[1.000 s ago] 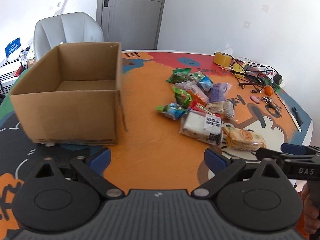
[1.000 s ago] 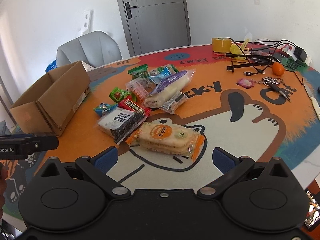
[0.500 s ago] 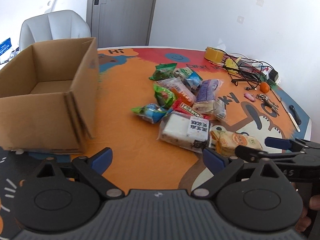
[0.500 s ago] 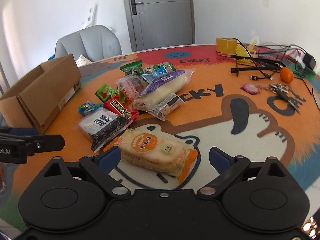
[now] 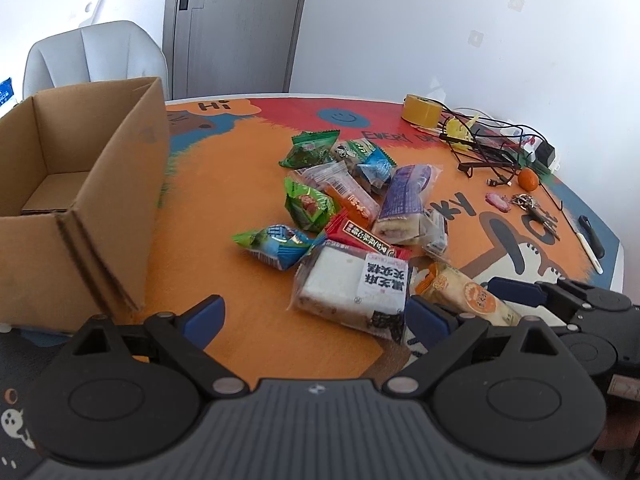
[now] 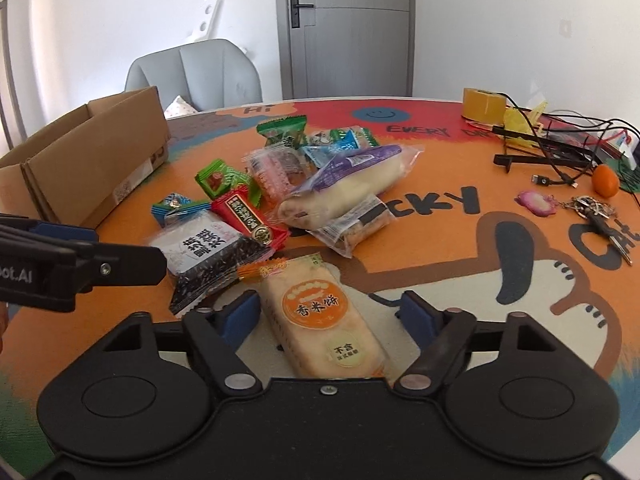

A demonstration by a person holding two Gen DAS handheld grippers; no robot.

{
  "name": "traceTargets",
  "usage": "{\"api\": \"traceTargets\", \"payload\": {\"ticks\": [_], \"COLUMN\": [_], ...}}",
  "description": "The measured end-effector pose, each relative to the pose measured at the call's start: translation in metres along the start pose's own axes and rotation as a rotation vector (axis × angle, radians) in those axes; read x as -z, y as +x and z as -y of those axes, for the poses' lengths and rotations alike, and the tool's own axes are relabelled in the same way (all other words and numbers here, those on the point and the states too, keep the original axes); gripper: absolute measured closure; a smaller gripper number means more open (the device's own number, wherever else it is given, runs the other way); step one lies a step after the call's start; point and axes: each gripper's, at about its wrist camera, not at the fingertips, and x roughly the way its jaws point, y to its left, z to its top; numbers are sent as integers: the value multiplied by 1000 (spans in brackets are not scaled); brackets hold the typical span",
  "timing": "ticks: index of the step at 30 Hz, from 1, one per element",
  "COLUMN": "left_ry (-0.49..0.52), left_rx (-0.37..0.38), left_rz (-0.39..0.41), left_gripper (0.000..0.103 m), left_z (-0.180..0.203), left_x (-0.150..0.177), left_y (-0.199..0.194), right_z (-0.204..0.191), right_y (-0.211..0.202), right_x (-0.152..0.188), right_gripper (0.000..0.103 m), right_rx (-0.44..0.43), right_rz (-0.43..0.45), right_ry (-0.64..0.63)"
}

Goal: Organize snacks
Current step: 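Grasp the white rice-cake bag with left tool while right tool grasps orange-labelled rice cake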

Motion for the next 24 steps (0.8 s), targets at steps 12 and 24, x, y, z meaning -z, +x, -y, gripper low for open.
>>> {"api": "traceTargets", "payload": {"ticks": [12,24], "left_ry": [54,84], "left_rx": [13,12], "left_rz": [2,10], "left_gripper": [6,6], "left_z": [22,31], "left_x": [-1,4], "left_y": [21,38], "right_z": [27,20], "right_y": [-14,-23], "right_x": [2,10], "right_gripper": [59,58], "right_rx": [23,70], "right_rz": [-6,-30], "right_ry": [133,127]}}
